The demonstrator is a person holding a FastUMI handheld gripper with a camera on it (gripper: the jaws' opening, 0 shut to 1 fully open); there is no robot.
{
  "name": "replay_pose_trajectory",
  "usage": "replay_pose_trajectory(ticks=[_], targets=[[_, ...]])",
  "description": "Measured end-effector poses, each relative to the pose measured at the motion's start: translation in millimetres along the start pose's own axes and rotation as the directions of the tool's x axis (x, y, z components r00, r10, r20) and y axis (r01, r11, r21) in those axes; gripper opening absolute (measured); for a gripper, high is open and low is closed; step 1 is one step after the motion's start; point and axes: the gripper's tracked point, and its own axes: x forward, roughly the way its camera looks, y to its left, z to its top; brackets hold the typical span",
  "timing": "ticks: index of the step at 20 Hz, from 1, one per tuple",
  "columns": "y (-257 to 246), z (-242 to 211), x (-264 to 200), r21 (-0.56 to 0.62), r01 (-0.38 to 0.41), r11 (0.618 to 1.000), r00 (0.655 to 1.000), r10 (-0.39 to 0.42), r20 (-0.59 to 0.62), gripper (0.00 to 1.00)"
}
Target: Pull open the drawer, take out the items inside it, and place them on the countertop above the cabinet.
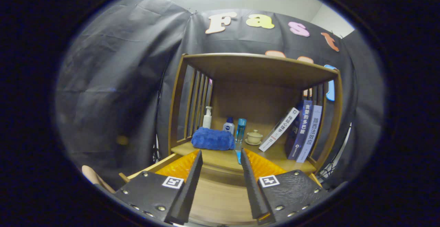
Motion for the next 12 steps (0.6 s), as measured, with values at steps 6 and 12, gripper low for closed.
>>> replay_pose_trajectory(ticks=[6, 12], targets=[[1, -36, -52, 0.012, 0.054, 0.998, 0.998, -0.055, 0.012, 0.9], [22, -77, -92, -0.05, 0.096, 0.994, 0.995, -0.095, 0.01, 0.98]])
